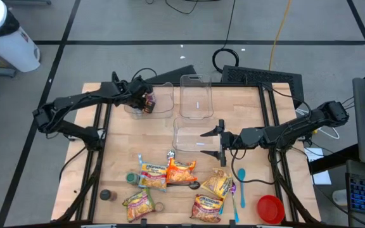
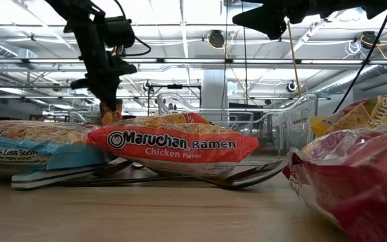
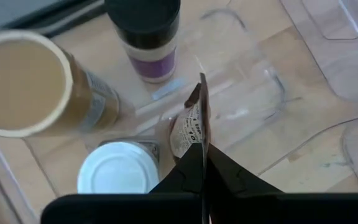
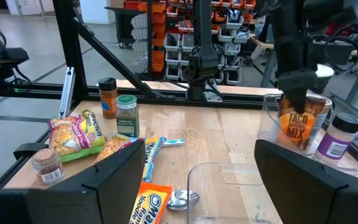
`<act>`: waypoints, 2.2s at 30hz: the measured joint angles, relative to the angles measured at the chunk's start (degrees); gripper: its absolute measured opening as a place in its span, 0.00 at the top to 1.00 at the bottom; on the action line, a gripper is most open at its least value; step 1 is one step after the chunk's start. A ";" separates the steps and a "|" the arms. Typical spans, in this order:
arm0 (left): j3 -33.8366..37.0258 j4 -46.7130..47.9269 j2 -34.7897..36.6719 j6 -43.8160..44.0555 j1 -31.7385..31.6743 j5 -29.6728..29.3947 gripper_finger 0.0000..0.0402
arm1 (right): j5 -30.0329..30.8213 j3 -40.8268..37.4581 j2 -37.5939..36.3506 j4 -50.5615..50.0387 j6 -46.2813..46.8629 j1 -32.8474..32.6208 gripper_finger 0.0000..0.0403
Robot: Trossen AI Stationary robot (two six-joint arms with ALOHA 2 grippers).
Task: Pick & Place Food Item
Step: Put the orange seasoning pack into the top left transparent container, then put the brown seasoning bottle into the top left transparent container
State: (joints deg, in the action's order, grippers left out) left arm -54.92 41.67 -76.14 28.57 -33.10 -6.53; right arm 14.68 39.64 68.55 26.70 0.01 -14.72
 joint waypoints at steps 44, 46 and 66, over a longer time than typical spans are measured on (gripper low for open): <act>-4.85 -1.79 13.36 -2.88 4.04 0.48 0.59 | 0.00 0.00 0.00 -0.37 0.02 0.00 0.27; -4.85 -2.01 15.99 -1.57 6.58 0.55 0.59 | 0.00 0.00 0.00 -0.36 0.00 -0.01 0.27; -4.15 -21.90 21.36 -9.59 50.97 -10.78 0.57 | -8.26 -0.01 0.99 2.18 4.90 -0.11 0.27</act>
State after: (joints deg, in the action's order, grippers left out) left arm -59.07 19.77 -54.78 18.98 17.87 -17.30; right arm 6.42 39.63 69.54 28.87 4.91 -14.83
